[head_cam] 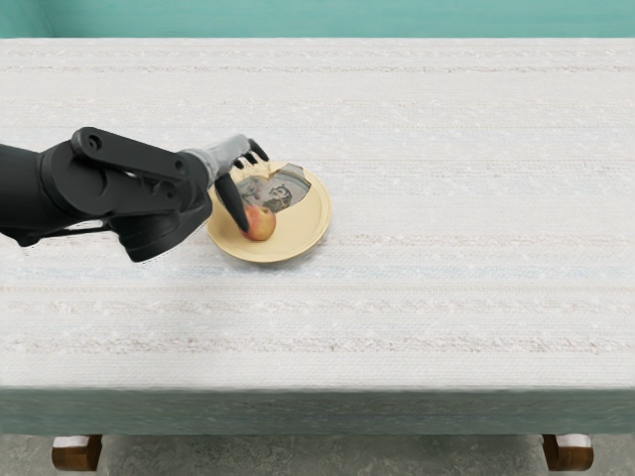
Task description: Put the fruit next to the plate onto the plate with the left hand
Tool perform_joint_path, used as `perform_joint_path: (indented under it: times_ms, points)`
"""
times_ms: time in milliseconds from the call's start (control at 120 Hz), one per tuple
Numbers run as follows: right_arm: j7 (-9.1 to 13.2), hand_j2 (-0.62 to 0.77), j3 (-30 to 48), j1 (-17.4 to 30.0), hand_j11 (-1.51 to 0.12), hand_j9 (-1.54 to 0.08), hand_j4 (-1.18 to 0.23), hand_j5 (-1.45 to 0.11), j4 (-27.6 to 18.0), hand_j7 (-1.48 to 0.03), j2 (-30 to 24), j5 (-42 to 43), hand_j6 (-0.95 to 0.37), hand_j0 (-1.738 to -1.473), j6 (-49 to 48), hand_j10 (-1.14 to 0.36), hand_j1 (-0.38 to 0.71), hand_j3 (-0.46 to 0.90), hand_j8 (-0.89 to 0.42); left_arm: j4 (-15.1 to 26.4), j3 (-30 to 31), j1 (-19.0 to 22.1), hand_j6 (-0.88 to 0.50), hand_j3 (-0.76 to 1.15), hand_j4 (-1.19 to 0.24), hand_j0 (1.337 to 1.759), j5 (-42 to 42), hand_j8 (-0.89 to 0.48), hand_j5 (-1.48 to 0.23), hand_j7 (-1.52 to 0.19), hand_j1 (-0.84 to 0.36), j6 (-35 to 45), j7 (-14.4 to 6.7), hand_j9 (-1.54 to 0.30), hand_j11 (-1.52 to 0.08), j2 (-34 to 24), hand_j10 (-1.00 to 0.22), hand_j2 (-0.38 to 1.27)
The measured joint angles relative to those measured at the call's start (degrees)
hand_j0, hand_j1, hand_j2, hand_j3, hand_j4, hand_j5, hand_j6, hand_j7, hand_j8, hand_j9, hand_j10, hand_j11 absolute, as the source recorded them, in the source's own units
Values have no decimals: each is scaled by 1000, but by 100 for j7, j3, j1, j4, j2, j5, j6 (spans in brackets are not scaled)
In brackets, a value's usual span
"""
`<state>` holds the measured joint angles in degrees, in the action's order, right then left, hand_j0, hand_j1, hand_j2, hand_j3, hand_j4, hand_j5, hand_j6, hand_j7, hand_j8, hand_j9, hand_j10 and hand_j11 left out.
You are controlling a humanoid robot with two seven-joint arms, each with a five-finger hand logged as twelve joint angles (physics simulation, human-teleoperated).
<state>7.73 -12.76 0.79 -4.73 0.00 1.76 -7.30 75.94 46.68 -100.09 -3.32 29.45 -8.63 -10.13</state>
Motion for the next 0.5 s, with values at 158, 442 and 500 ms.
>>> perform_joint_path:
  times_ms: [158, 442, 500]
  points:
    - [0, 0, 1, 0, 0, 0, -1, 0, -1, 0, 0, 0, -1, -1658, 0, 0, -349, 0, -1, 79, -36, -195, -115, 0, -137, 1658, 26, -122, -186, -184, 205, -30, 3, -183, -183, -793, -139, 68]
    - [0, 0, 1, 0, 0, 0, 0, 0, -1, 0, 0, 0, 0, -1658, 0, 0, -349, 0, 0, 11, -1510, 865, -35, 0, -41, 1658, -408, -37, -56, -56, 304, -2350, 428, -55, -55, -3345, -41, 19]
    - [0, 0, 0, 0, 0, 0, 0, 0, -1, 0, 0, 0, 0, -1658, 0, 0, -349, 0, 0, -66, -1773, 933, -29, 0, -33, 1658, -497, -31, -45, -45, 313, -2737, 453, -45, -45, -3346, -34, 15]
